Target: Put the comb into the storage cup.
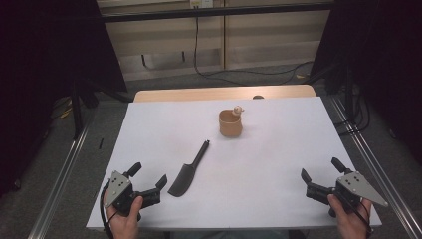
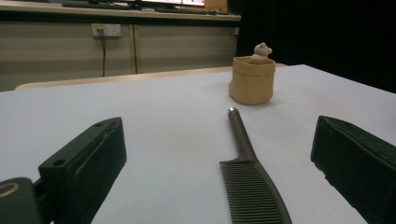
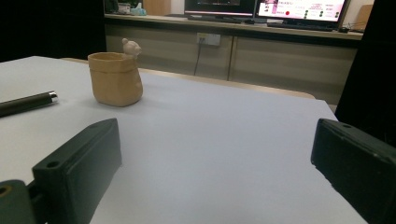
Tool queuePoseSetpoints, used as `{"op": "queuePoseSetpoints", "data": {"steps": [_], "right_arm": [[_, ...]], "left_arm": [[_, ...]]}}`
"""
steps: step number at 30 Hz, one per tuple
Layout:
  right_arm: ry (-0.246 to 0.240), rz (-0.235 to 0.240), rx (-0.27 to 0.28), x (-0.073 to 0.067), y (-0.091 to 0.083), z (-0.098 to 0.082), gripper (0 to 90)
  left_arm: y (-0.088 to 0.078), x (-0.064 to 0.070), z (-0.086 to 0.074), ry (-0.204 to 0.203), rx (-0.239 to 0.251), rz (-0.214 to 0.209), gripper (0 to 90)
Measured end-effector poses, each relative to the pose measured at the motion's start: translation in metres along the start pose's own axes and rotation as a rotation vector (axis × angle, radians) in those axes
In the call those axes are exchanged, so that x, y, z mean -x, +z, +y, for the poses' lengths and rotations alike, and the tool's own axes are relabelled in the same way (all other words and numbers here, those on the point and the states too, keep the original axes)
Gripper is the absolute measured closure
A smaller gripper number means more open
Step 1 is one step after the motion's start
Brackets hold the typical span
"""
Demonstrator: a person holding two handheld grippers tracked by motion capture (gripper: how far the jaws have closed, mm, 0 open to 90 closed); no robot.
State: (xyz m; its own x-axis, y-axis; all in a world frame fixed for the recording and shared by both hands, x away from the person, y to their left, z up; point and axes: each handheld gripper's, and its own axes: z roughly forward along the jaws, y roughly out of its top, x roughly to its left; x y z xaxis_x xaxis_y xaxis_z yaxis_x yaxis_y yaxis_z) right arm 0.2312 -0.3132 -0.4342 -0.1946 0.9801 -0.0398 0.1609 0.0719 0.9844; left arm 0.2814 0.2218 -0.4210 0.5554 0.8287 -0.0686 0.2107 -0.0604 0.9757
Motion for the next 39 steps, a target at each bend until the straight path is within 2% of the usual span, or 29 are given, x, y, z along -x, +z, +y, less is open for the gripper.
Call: {"op": "queuePoseSetpoints", "data": {"steps": [1,2,3,4,6,11,17,22,24,25,26,27,29,34,39], "right_arm": [[0.0,0.0,0.0,0.0,0.0,0.0,1.3],[0.0,0.003,0.002,0.0,0.0,0.0,1.5],[0.0,0.003,0.002,0.0,0.0,0.0,1.5],[0.001,0.005,0.001,0.0,0.0,0.0,1.5],[-0.001,0.01,0.004,0.0,0.0,0.0,1.5],[0.002,0.017,0.003,0.0,0.0,0.0,1.5],[0.014,0.025,0.0,0.001,0.002,-0.001,1.5],[0.008,0.033,0.002,0.0,0.002,-0.001,1.5],[0.006,0.032,0.001,0.0,0.002,-0.001,1.5],[0.007,0.031,0.001,0.0,0.002,-0.001,1.5],[0.003,0.029,0.002,0.0,0.002,-0.001,1.5],[0.003,0.027,0.001,-0.001,0.002,-0.001,1.5],[0.004,0.024,0.003,-0.001,0.002,-0.001,1.5],[0.0,0.031,0.007,-0.002,0.002,0.0,1.5],[0.006,0.024,0.007,0.0,0.001,0.0,1.5]], "left_arm": [[0.0,0.0,0.0,0.0,0.0,0.0,3.4],[0.002,0.0,0.0,0.016,-0.002,-0.024,3.5],[0.002,0.0,0.0,0.016,-0.002,-0.024,3.5],[0.003,0.001,0.001,0.027,-0.011,-0.043,3.5],[0.006,0.003,0.001,0.034,-0.012,-0.052,3.5],[0.011,0.007,0.002,0.035,-0.02,-0.051,3.2],[0.023,0.011,0.004,0.062,-0.034,-0.068,3.0],[0.029,0.01,0.005,0.05,-0.032,-0.081,2.5],[0.032,0.01,0.007,0.045,-0.026,-0.098,2.5],[0.034,0.01,0.008,0.052,-0.024,-0.099,2.5],[0.037,0.01,0.01,0.057,-0.028,-0.118,2.5],[0.038,0.011,0.011,0.042,-0.022,-0.11,2.5],[0.042,0.012,0.012,0.067,-0.036,-0.106,3.5],[0.053,0.016,0.015,0.041,-0.034,-0.119,4.2],[0.06,0.02,0.021,0.054,-0.013,-0.124,5.3]]}}
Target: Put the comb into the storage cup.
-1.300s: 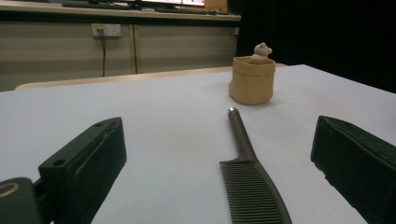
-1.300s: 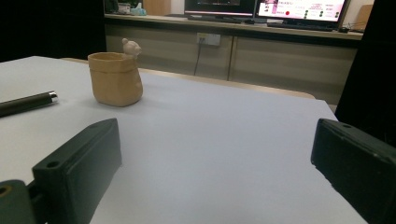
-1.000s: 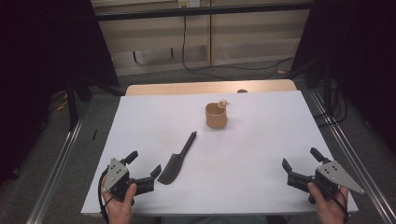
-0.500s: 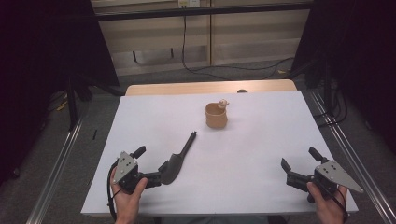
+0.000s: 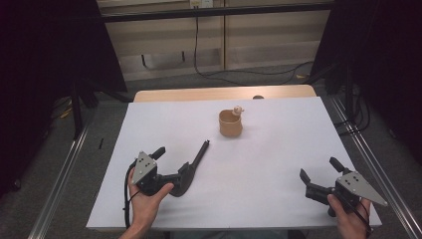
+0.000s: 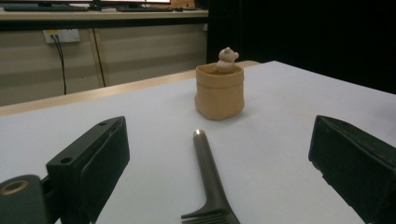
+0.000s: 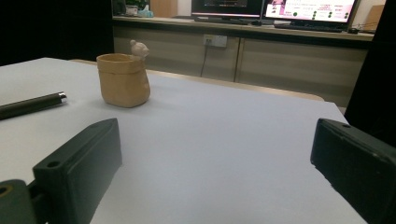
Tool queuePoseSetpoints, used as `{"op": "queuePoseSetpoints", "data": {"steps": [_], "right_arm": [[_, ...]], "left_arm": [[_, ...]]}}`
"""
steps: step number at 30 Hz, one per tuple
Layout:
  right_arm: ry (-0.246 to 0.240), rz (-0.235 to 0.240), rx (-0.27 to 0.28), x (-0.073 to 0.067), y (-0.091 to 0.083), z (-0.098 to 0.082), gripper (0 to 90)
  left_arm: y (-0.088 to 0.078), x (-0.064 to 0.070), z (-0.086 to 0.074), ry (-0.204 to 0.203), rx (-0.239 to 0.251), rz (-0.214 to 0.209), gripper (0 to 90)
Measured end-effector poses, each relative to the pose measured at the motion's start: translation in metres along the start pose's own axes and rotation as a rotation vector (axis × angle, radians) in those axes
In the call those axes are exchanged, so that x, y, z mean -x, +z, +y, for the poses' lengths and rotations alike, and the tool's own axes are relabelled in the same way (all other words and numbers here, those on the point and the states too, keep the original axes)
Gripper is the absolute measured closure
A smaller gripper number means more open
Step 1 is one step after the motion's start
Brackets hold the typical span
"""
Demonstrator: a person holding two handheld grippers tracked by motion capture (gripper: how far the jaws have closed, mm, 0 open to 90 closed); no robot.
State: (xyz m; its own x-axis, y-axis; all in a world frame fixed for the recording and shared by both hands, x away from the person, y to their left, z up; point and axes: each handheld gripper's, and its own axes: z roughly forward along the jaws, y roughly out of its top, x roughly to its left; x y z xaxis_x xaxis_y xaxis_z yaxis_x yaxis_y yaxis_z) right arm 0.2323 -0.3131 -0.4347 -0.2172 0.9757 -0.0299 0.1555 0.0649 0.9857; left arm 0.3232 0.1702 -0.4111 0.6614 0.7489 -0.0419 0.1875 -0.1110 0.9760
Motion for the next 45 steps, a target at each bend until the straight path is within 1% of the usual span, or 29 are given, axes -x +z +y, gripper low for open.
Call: {"op": "queuePoseSetpoints", "data": {"steps": [1,3,6,7,8,10,12,15,16,20,21,22,23,24,26,28,30,31,33,35,36,37,38,39,40,41,42,43,45], "right_arm": [[0.0,0.0,0.0,0.0,0.0,0.0,1.5],[-0.002,0.003,-0.003,0.0,0.001,0.0,1.5],[-0.002,0.006,-0.003,-0.001,0.001,0.0,1.4],[-0.004,0.005,-0.004,-0.001,0.001,0.0,1.5],[-0.002,0.008,-0.002,-0.001,0.001,0.0,1.5],[0.001,0.009,-0.001,-0.001,0.0,0.0,1.4],[0.002,0.01,0.001,-0.001,0.0,0.0,1.4],[0.001,0.017,-0.001,-0.001,0.001,0.0,1.4],[0.0,0.019,0.0,-0.001,0.001,0.0,1.4],[-0.001,0.019,-0.002,-0.001,0.001,0.0,1.4],[-0.001,0.019,-0.002,-0.001,0.001,0.0,1.4],[-0.002,0.019,-0.001,-0.001,0.002,0.0,1.4],[-0.002,0.02,0.0,-0.001,0.002,0.0,1.4],[-0.002,0.02,0.0,-0.001,0.002,0.0,1.4],[-0.002,0.022,0.0,-0.001,0.002,0.0,1.4],[-0.002,0.023,0.0,-0.001,0.002,0.0,1.4],[-0.001,0.025,0.001,-0.002,0.001,0.0,1.3],[-0.001,0.026,0.001,-0.002,0.001,0.0,1.3],[-0.001,0.026,0.0,-0.002,0.001,0.0,1.3],[-0.002,0.027,0.001,-0.002,0.001,0.0,1.3],[-0.002,0.028,0.0,-0.002,0.001,0.0,1.3],[-0.002,0.027,0.0,-0.002,0.001,0.0,1.3],[-0.002,0.027,0.0,-0.002,0.001,0.0,1.3],[0.001,0.029,0.0,-0.002,0.001,0.0,1.3],[0.001,0.029,0.0,-0.002,0.001,0.0,1.3],[0.001,0.028,-0.001,-0.002,0.001,0.0,1.3],[0.001,0.028,-0.001,-0.002,0.001,0.0,1.3],[0.001,0.029,-0.002,-0.002,0.001,0.0,1.3],[0.0,0.028,-0.001,-0.002,0.001,0.0,1.3]], "left_arm": [[0.001,0.0,0.001,-0.002,0.0,-0.002,5.3],[0.007,0.001,0.003,0.016,-0.003,0.004,6.0],[0.012,0.0,0.004,0.014,-0.017,-0.002,10.7],[0.015,0.0,0.004,0.001,-0.029,0.005,10.7],[0.019,0.0,0.005,-0.015,-0.012,0.01,11.5],[0.022,-0.002,0.006,-0.008,-0.008,0.019,11.6],[0.025,-0.003,0.008,-0.012,0.001,0.028,11.9],[0.028,-0.004,0.009,-0.011,0.009,0.029,13.2],[0.031,-0.006,0.011,-0.001,0.021,0.036,14.1],[0.04,-0.011,0.014,-0.005,0.033,0.049,15.3],[0.04,-0.011,0.014,-0.005,0.033,0.049,15.6],[0.043,-0.012,0.016,-0.001,0.04,0.053,15.6],[0.048,-0.013,0.017,0.013,0.032,0.055,17.9],[0.048,-0.013,0.017,0.013,0.032,0.055,18.1],[0.054,-0.014,0.019,-0.009,0.034,0.051,18.3],[0.058,-0.015,0.019,-0.018,0.033,0.055,22.3],[0.063,-0.014,0.02,-0.005,0.025,0.04,29.4],[0.065,-0.014,0.021,0.009,0.019,0.035,32.2],[0.067,-0.014,0.022,0.011,0.024,0.03,34.0],[0.071,-0.015,0.025,0.027,0.02,0.028,39.4],[0.071,-0.015,0.025,0.027,0.02,0.028,40.4],[0.072,-0.016,0.026,0.013,0.029,0.027,43.4],[0.074,-0.017,0.026,0.003,0.039,0.018,43.4],[0.077,-0.019,0.026,0.008,0.039,0.011,48.4],[0.077,-0.019,0.026,0.008,0.039,0.011,50.8],[0.079,-0.02,0.025,0.012,0.036,-0.002,52.8],[0.079,-0.02,0.025,0.012,0.036,-0.002,54.5],[0.079,-0.02,0.024,0.028,0.029,-0.003,54.5],[0.08,-0.022,0.022,0.026,0.021,0.006,60.4]]}}
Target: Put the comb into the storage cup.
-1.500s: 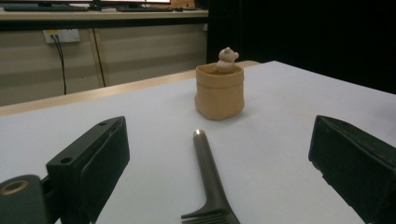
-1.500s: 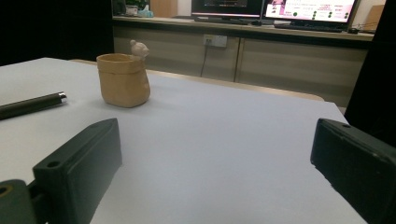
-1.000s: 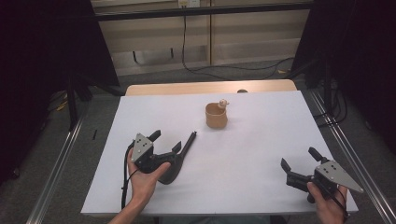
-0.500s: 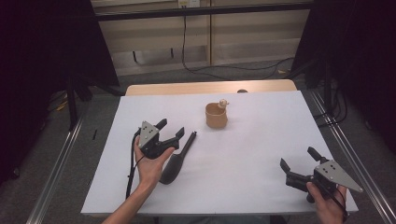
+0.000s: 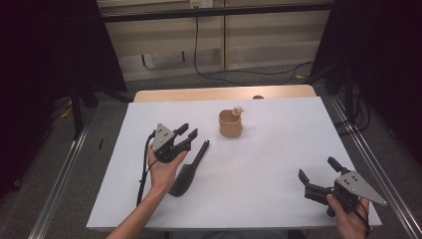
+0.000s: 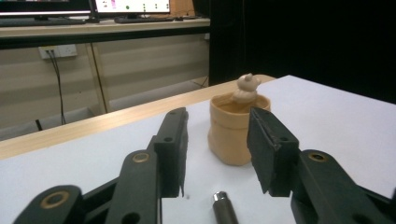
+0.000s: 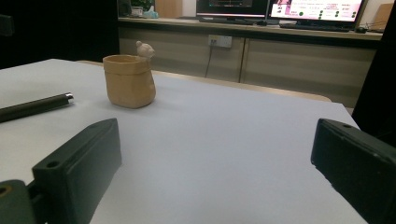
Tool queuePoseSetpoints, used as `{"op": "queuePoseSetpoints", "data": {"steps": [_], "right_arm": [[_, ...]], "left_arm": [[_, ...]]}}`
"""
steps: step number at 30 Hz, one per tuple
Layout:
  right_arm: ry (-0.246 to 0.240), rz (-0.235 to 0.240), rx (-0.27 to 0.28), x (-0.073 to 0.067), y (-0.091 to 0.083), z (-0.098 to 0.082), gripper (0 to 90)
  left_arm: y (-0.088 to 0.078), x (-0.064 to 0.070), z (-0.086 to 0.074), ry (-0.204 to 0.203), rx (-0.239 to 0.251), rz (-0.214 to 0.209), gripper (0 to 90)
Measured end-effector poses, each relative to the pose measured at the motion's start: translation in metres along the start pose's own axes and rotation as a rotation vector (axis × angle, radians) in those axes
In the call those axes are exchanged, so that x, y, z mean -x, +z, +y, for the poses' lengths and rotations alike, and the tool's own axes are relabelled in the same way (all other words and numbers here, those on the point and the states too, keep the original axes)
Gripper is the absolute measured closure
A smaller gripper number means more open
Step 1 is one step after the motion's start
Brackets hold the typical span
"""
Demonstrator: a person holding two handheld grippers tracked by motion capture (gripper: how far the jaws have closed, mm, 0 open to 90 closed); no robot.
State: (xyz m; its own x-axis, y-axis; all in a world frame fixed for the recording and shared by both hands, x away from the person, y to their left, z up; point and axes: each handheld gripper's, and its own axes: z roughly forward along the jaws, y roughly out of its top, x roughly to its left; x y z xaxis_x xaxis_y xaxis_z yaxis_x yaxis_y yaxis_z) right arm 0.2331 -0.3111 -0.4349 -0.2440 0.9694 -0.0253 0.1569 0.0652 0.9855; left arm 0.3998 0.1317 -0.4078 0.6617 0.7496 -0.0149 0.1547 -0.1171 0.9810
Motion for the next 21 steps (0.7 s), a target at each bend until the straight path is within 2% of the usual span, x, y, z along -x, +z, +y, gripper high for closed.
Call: {"op": "queuePoseSetpoints", "data": {"steps": [1,2,5,10,13,15,18,19,21], "right_arm": [[0.0,0.0,0.0,0.0,0.0,0.0,1.3],[0.002,0.001,-0.001,0.0,0.0,0.0,1.3],[0.001,0.001,0.003,0.0,-0.001,0.0,1.2],[0.003,-0.003,0.002,0.0,-0.001,0.0,1.2],[0.003,-0.003,0.0,0.0,-0.001,0.0,1.2],[0.002,-0.005,-0.002,0.0,-0.001,-0.001,1.2],[-0.001,-0.004,0.001,0.001,-0.002,-0.001,1.2],[-0.001,-0.004,0.001,0.001,-0.002,-0.001,1.2],[0.0,-0.005,0.001,0.0,-0.002,-0.001,1.2]], "left_arm": [[-0.001,-0.001,-0.001,-0.013,-0.004,0.002,60.4],[-0.002,-0.004,-0.003,-0.021,-0.006,0.008,65.1],[-0.003,-0.005,-0.005,-0.007,0.0,0.018,73.2],[-0.001,-0.011,-0.008,-0.024,-0.002,0.003,81.3],[-0.001,-0.012,-0.008,-0.079,-0.012,-0.034,89.2],[-0.001,-0.012,-0.007,-0.071,-0.029,-0.045,90.0],[0.0,-0.011,-0.003,-0.085,-0.072,-0.083,90.0],[0.0,-0.011,-0.003,-0.085,-0.072,-0.083,90.0],[0.001,-0.011,0.0,-0.088,-0.102,-0.1,90.0]]}}
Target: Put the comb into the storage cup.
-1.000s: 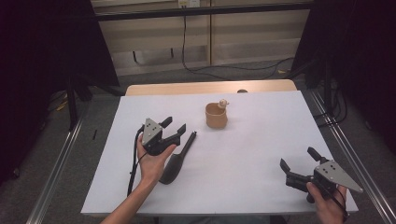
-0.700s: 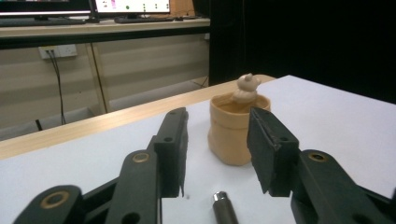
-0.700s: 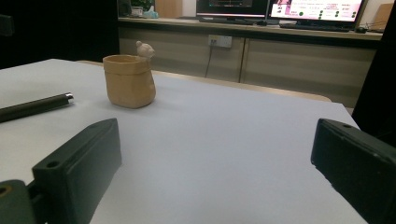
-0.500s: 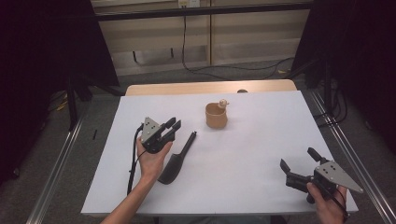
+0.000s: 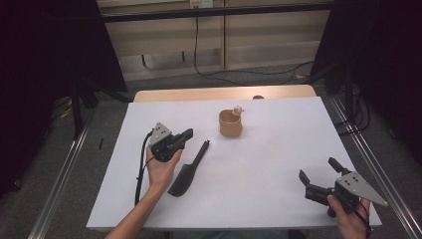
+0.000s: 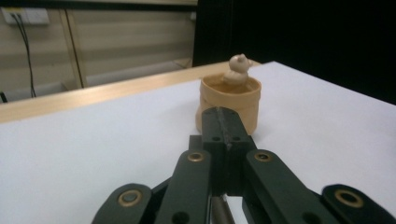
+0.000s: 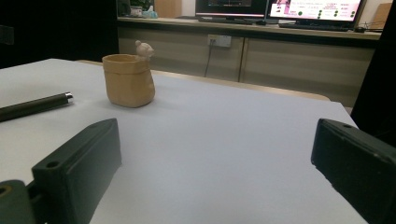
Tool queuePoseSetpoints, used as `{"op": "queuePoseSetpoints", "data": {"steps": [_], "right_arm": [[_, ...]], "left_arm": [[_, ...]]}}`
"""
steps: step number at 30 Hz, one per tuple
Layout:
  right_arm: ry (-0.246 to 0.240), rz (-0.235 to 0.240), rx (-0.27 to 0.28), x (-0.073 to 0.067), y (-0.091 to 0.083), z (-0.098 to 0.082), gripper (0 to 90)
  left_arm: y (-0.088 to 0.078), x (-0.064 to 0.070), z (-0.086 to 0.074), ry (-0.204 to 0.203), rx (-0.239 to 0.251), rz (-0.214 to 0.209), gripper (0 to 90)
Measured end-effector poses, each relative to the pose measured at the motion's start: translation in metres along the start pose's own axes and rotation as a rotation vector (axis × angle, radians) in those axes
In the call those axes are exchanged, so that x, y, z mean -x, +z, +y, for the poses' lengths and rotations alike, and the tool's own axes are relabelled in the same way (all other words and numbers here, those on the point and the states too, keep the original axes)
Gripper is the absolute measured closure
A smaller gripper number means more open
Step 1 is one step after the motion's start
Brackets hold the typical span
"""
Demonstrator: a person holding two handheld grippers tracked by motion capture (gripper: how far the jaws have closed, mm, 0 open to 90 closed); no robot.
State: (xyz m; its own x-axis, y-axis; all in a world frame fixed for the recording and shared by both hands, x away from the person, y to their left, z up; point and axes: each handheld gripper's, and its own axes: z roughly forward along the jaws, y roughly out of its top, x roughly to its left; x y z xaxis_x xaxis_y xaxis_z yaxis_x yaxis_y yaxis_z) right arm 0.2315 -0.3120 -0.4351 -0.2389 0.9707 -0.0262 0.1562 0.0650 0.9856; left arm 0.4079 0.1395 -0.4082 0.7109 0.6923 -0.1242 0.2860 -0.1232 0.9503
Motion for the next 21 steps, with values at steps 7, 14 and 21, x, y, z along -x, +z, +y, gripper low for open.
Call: {"op": "queuePoseSetpoints", "data": {"steps": [7,14,21], "right_arm": [[0.003,0.005,0.002,0.0,0.0,0.0,0.9],[0.005,0.005,-0.004,0.0,0.001,0.0,0.9],[0.006,0.005,-0.005,0.0,0.001,-0.001,0.9]], "left_arm": [[0.005,-0.001,0.006,-0.025,-0.143,-0.062,90.0],[0.015,-0.002,0.015,-0.035,-0.231,-0.1,90.0],[0.033,-0.001,0.022,0.016,-0.343,-0.103,90.0]]}}
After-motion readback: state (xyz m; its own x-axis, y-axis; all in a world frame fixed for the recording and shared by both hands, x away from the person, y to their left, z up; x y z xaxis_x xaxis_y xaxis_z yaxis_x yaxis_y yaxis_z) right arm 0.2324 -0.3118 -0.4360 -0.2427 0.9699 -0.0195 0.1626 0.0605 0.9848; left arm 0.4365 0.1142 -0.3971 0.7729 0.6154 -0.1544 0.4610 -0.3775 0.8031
